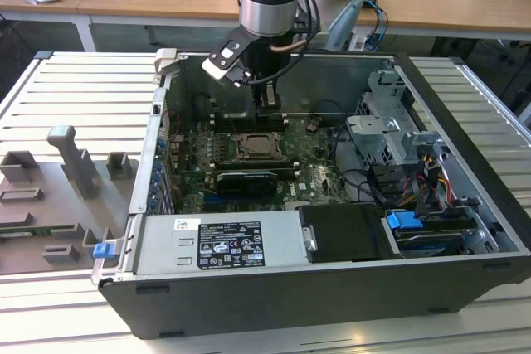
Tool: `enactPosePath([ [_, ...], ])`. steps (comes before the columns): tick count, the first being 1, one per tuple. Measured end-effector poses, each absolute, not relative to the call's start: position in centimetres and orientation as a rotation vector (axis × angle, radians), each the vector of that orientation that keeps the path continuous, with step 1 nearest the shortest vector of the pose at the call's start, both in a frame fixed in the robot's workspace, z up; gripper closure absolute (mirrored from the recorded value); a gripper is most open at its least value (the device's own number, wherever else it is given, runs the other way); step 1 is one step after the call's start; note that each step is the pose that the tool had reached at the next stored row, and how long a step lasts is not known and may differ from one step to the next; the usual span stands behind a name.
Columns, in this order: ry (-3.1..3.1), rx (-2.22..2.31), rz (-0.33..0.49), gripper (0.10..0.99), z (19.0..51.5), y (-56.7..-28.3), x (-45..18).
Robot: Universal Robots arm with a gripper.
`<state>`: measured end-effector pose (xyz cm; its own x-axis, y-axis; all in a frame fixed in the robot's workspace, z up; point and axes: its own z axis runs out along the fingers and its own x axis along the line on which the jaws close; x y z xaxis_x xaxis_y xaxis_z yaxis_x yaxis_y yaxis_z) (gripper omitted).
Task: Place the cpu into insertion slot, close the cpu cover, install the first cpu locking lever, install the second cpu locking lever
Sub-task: 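Install the first cpu locking lever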
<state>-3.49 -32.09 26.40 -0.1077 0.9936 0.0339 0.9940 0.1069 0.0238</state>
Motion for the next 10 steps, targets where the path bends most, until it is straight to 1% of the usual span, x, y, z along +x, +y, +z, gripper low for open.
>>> enactPosePath([
  [10, -2.332, -2.093, -0.06, 0.98, 28.2, -32.1, -3.5],
])
